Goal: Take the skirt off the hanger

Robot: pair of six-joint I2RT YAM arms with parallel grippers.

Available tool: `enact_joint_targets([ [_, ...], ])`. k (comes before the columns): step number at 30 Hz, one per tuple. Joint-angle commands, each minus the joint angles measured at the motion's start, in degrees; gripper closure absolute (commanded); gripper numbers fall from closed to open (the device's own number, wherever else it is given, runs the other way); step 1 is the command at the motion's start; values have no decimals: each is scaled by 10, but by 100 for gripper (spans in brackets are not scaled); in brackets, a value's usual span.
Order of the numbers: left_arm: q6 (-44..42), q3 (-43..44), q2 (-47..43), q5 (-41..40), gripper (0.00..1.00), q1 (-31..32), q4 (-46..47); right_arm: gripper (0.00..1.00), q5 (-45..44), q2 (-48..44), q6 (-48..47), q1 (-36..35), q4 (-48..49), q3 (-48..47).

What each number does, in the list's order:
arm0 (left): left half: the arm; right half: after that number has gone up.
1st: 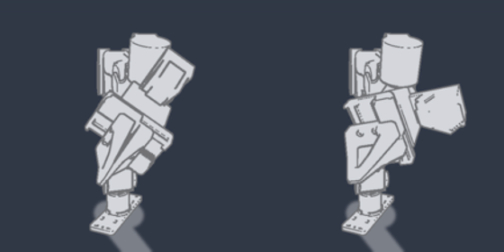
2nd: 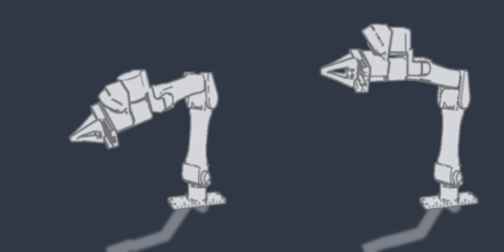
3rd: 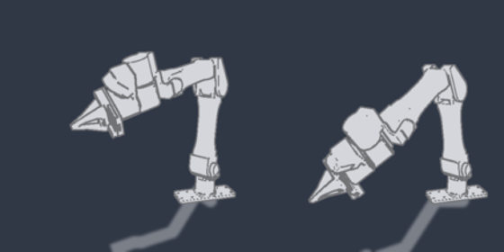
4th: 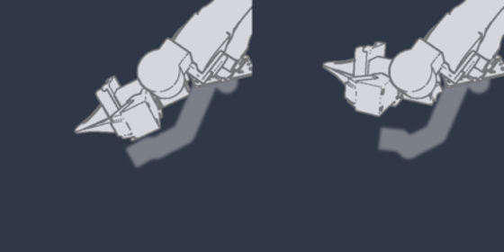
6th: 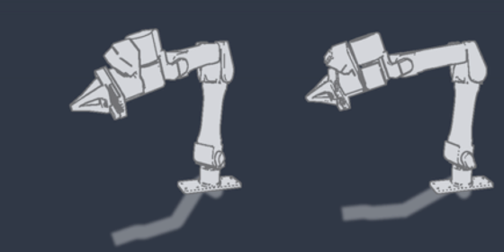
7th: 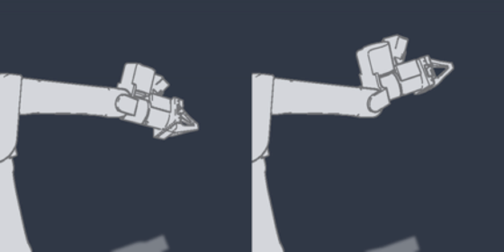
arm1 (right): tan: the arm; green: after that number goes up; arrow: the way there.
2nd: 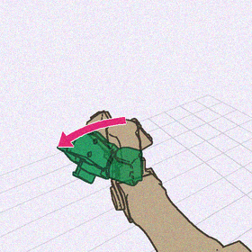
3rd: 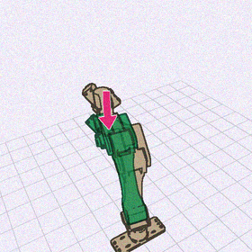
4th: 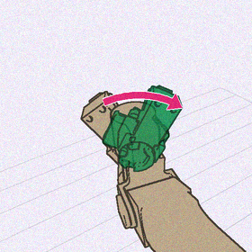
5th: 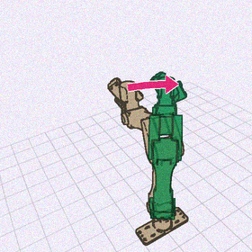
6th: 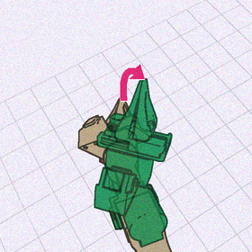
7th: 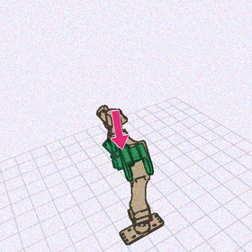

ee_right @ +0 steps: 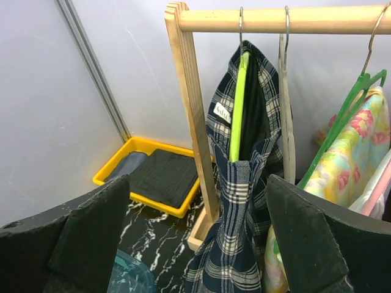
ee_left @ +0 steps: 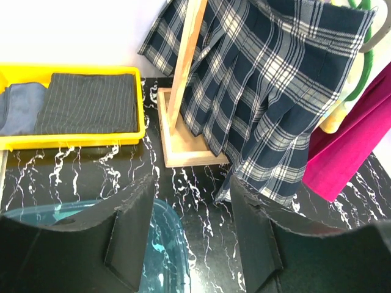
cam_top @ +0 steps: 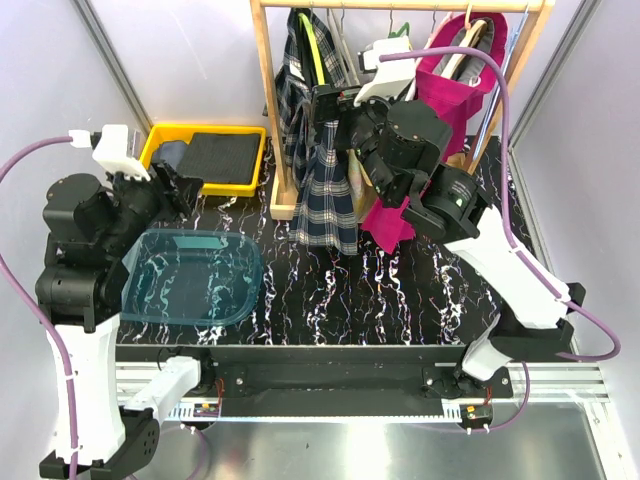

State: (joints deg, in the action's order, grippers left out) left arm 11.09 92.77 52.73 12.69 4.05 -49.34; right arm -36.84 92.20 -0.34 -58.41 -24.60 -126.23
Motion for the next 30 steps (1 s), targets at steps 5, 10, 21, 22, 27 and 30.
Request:
enact_joint_targets([
  [5, 13, -25, -16, -14, 43, 3, 16, 0, 73, -44, -39, -6, 67, 52],
  [10, 11, -27, -18, -15, 42, 3, 17, 0, -9, 126, -69, -5, -83, -209],
  [21, -4, -60, -42, -18, 41, 3, 19, 2, 24, 220, -84, 56, -1, -323],
  [22, -7, -63, -44, -19, 41, 3, 21, 2, 23, 228, -82, 65, 8, -323],
  [27, -13, -80, -55, -20, 40, 3, 26, 3, 62, 256, -60, 123, 44, -338],
  [30, -14, -94, -60, -18, 40, 3, 30, 4, 98, 269, -21, 151, 45, -341],
])
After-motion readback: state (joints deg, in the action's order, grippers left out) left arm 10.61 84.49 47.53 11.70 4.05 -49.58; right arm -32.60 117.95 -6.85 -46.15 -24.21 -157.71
